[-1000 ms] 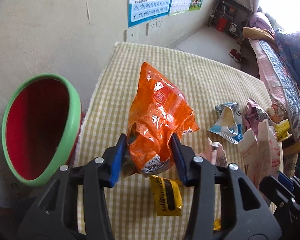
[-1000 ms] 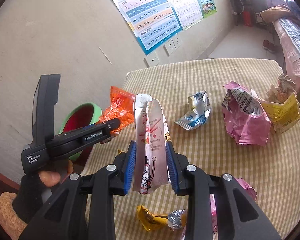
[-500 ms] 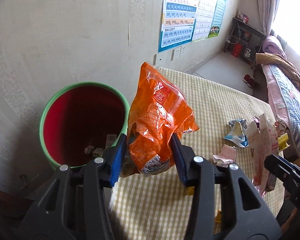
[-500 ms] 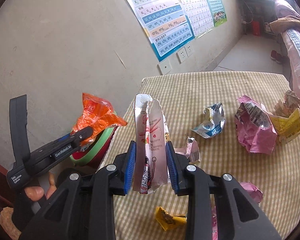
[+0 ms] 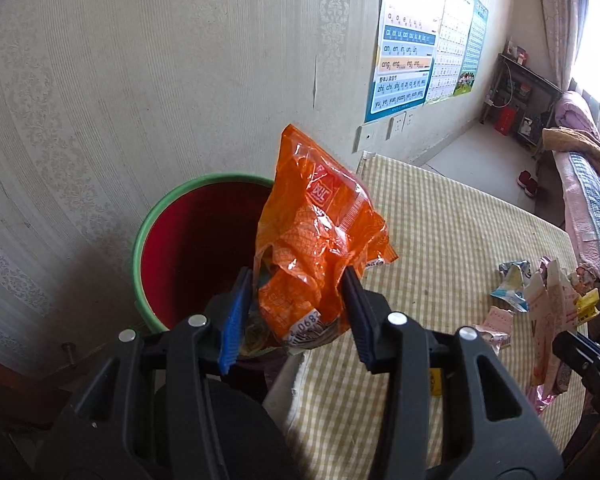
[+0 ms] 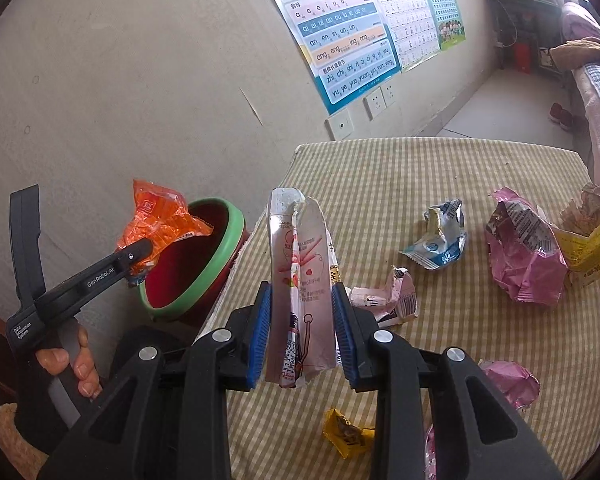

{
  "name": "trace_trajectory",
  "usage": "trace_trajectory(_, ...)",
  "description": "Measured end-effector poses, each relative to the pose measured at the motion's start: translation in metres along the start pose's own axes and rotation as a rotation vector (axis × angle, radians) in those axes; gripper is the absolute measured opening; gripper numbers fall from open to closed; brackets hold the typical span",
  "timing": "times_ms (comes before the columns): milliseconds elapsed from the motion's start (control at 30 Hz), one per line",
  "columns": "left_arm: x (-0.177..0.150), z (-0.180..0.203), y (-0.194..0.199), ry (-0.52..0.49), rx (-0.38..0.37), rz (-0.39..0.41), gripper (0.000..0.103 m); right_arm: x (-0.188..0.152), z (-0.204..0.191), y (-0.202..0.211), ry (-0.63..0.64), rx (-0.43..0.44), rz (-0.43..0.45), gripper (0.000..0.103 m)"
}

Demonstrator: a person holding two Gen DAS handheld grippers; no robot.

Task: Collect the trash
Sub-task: 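Carry the orange bag over the bin with the left gripper while the right carries the pink wrapper toward it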

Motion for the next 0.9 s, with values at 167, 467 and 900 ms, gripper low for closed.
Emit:
trace_trajectory(167, 0.002, -0.013, 0.003, 0.012, 0.031, 0.014, 0.044, 0.000, -0.013, -0.016, 0.030, 0.003, -0.034, 0.030)
trace_trajectory(467, 0.003, -0.048, 0.003, 0.049, 0.108, 0.031, 0.044, 0.006, -0.039, -0.032, 0.082, 0.003, -0.048, 0.030)
trace_trajectory(900, -0.001, -0.067, -0.005, 0.059, 0.132, 0.028, 0.044, 0.009, -0.066, -0.047, 0.134, 0.008, -0.072, 0.030)
Point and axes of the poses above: each gripper's, at about its wrist camera, not at the fingertips, and y roughly against the way its jaws point, z to its right, x to its top, the point moved 1 cm from there along -y, roughly the way its jaws point, and after that the axes turned 2 degrees about -y, right-handed, at the moved point
